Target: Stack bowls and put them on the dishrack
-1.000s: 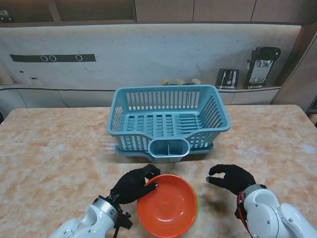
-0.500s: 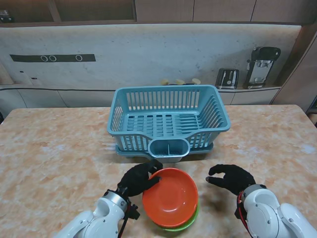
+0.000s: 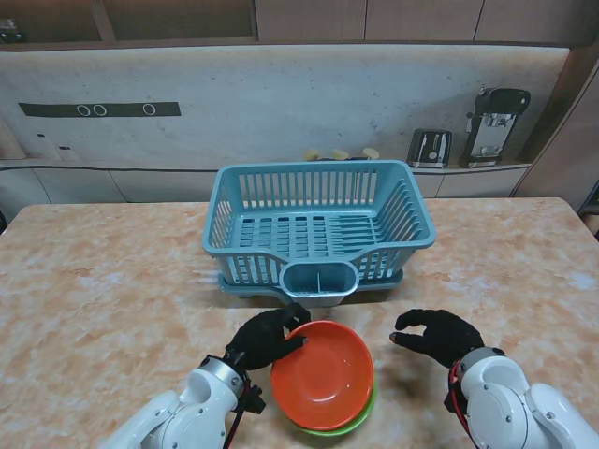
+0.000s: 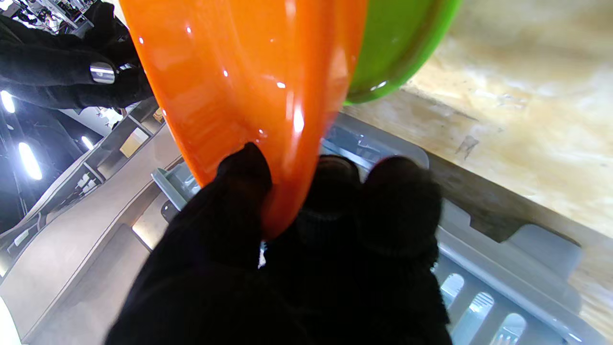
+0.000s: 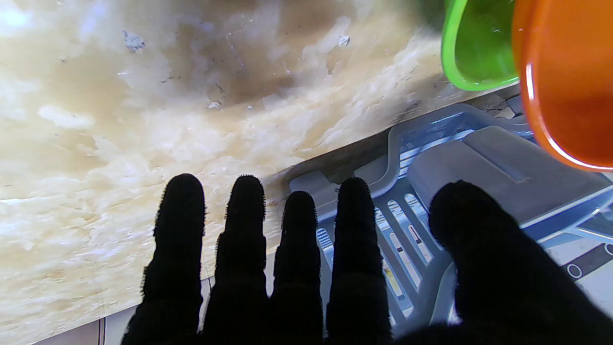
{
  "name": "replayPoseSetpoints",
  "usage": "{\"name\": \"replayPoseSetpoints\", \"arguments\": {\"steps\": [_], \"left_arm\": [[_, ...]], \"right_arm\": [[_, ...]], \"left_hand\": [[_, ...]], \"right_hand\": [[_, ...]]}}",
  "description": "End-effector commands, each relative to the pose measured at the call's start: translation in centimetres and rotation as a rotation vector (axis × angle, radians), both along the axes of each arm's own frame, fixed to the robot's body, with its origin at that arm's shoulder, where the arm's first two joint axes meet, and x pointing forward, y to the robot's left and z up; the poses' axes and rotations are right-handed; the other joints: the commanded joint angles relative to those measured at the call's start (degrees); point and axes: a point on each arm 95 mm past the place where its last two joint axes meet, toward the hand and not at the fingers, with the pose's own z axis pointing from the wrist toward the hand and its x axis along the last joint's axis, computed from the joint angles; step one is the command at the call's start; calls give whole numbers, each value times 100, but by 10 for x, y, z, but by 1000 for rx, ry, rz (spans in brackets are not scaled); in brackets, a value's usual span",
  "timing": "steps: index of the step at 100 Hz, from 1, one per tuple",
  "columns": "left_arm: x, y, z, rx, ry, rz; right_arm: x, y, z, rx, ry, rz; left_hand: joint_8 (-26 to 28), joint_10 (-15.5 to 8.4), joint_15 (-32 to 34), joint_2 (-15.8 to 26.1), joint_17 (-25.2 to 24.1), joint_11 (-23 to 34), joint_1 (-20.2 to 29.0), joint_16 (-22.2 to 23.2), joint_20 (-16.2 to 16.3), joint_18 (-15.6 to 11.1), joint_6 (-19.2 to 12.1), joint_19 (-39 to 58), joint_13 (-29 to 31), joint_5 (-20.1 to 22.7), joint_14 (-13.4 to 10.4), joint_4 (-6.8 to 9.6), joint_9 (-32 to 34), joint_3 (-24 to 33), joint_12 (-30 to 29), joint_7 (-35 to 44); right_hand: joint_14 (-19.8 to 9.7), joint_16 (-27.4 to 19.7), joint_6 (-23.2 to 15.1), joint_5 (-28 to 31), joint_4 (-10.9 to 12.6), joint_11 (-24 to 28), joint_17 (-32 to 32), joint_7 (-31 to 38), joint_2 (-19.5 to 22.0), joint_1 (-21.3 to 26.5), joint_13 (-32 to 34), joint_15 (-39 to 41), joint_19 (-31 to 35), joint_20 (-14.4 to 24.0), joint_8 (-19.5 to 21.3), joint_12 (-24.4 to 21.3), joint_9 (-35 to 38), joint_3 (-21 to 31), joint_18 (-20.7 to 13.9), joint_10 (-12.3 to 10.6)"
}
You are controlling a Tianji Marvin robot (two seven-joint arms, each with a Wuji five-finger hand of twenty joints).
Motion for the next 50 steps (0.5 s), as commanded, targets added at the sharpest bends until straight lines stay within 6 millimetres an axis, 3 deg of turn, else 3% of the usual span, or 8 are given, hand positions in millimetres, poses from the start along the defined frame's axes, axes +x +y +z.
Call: {"name": "replayPoseSetpoints", "arguments": {"steps": [1,7,35,50], "left_arm": [[-1,-3,1,-8,17,-10],[-2,-3,2,-9,24,-14],[-2,-5,3,-15,40,-40],[-2,-5,4,-16,26,-51]], "right_arm": [[-4,3,-4,9,21,6],[-4,3,-4,9,21,6],[-4,3,-4,11,21,9],[-4,3,-4,12,20,8]], "left_hand": [[-111,-73,-66,426,-7,-156,653,-178,-68,-381,-205,-26,-103,76,-138,132,-52,268,-96,105],[-182,-50,-94,380,-71,-232,641,-207,-78,-320,-192,-64,-162,62,-96,134,-56,161,-107,72],[-533,126,-874,418,-1022,-627,473,-682,94,577,-109,-905,-874,17,538,244,-367,-575,-465,-269],[-644,134,-1278,524,-1594,-326,423,-1110,590,935,-90,-1349,-1264,-35,863,309,-794,-1409,-1064,-580]], "right_hand": [[2,-38,-136,107,124,-73,-21,37,168,-165,95,-7,14,88,46,36,54,-52,-15,-121],[-7,-38,-134,112,124,-71,-22,39,166,-166,100,-4,14,88,46,37,58,-52,-18,-115],[-10,-37,-137,114,123,-73,-23,40,170,-169,98,-4,12,87,46,36,54,-52,-21,-124],[-6,-38,-141,118,123,-71,-22,43,175,-167,99,-5,11,87,47,37,59,-51,-16,-110]]}}
